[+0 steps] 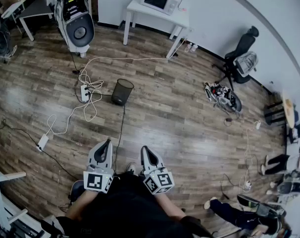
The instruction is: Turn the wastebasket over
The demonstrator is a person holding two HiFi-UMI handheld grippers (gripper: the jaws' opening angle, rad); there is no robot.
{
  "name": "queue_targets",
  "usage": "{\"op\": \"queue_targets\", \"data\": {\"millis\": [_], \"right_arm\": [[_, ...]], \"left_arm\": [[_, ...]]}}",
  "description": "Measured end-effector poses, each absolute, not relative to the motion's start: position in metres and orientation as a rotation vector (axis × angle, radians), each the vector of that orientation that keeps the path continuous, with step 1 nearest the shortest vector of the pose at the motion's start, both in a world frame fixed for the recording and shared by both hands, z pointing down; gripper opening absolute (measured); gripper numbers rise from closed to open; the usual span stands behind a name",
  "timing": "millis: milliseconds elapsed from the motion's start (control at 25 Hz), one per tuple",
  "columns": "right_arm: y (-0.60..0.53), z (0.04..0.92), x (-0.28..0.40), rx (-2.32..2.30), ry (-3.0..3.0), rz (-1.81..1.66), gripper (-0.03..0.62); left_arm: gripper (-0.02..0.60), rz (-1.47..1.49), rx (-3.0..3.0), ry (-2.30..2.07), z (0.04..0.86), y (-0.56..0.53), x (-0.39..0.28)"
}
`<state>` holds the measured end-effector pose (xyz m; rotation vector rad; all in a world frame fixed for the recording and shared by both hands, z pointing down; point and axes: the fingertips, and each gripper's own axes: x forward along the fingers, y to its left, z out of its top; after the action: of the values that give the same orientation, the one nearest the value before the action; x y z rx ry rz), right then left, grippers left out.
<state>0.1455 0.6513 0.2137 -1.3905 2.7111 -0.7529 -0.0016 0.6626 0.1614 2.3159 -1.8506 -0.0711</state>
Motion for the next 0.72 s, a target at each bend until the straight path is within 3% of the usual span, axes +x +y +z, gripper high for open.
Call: {"op": "queue_targets", "data": {"millis": [720], "right_arm": [[0.655,0.210,0.104,-1.394,2.654,-0.778,0.032]], "left_arm": [[0.034,-0.083,2.333,-1.806,0.167,0.664,-0.042]]}}
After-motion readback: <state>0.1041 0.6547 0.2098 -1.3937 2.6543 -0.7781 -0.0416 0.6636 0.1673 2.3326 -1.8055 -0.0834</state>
